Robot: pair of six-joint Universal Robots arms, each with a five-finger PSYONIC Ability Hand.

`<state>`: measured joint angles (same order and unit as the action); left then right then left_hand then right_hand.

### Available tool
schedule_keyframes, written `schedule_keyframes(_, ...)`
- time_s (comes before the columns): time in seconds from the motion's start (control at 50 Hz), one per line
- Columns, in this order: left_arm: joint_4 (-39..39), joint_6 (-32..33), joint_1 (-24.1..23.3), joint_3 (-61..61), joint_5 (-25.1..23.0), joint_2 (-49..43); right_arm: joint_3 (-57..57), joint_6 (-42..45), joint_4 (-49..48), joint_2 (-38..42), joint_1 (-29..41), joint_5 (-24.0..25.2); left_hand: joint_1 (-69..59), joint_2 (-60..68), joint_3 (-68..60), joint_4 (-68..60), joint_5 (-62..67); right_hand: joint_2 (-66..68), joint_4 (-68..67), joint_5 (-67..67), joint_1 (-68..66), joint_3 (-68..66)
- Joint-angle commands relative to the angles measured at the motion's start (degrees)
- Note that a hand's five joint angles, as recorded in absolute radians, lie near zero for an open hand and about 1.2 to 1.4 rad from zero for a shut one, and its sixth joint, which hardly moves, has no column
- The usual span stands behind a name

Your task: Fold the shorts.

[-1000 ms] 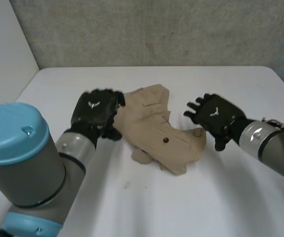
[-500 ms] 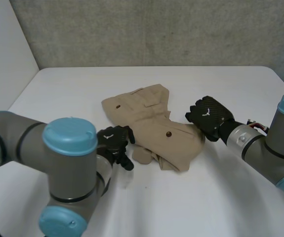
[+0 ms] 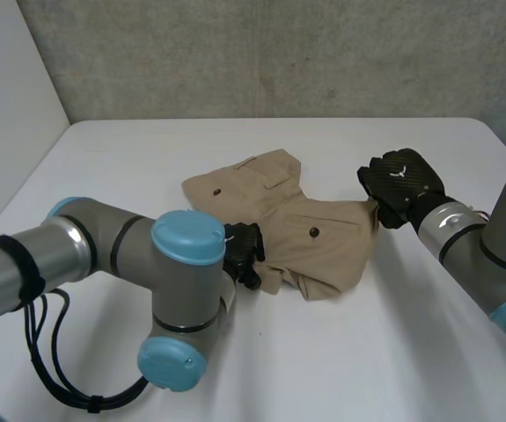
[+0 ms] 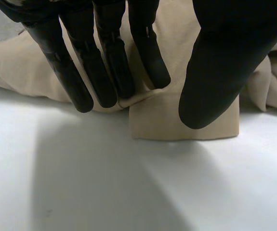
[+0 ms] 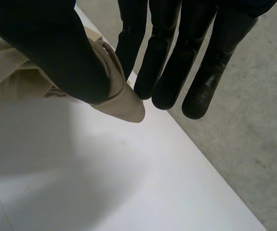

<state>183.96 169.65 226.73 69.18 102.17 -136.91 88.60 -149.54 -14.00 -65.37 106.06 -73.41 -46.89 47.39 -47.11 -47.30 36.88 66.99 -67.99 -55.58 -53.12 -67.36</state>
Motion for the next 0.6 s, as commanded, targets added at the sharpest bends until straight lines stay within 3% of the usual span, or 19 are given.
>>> schedule_keyframes(0.02,0.2,0.1,-0.4,-1.1,-0.2,-1.6,-0.8,-2.5,0.3,0.4,1.7,-3.8,-11.8,11.3,-11.5,-11.4,11.8,13.0,-12.0,-14.4,-26.9,-12.6)
schedule_keyframes(0.08,0.3,0.1,-0.7,-1.6,-0.2,-1.9,-0.8,-2.9,0.7,0.8,2.3,-4.0,-15.6,15.1,-15.4,-15.2,15.6,13.0,-12.0,-14.4,-26.9,-12.6)
schedule_keyframes(0.14,0.3,0.1,-0.7,-2.8,-0.2,-2.8,-0.9,-2.9,1.6,1.3,3.1,-4.0,-33.0,32.5,-32.8,-32.6,33.1,13.0,-12.0,-14.4,-26.9,-12.6)
schedule_keyframes(0.3,-0.3,4.8,-0.7,-4.8,0.1,0.1,-1.4,-2.9,3.7,1.0,3.3,-3.9,-33.1,32.6,-32.9,-32.7,33.1,13.0,-12.0,-14.4,-26.9,-12.6)
schedule_keyframes(0.4,-0.9,11.1,-0.2,-2.3,-0.2,15.6,-3.3,-2.9,9.8,-2.0,3.0,-3.8,-33.1,32.6,-32.9,-32.7,33.1,13.0,-12.0,-14.4,-26.9,-12.6)
schedule_keyframes(0.6,-5.3,17.4,0.7,-1.5,-0.6,37.0,-9.8,-3.1,23.0,-13.6,1.8,-3.8,-33.1,32.6,-32.9,-32.7,33.1,13.0,-12.0,-14.4,-26.9,-12.6)
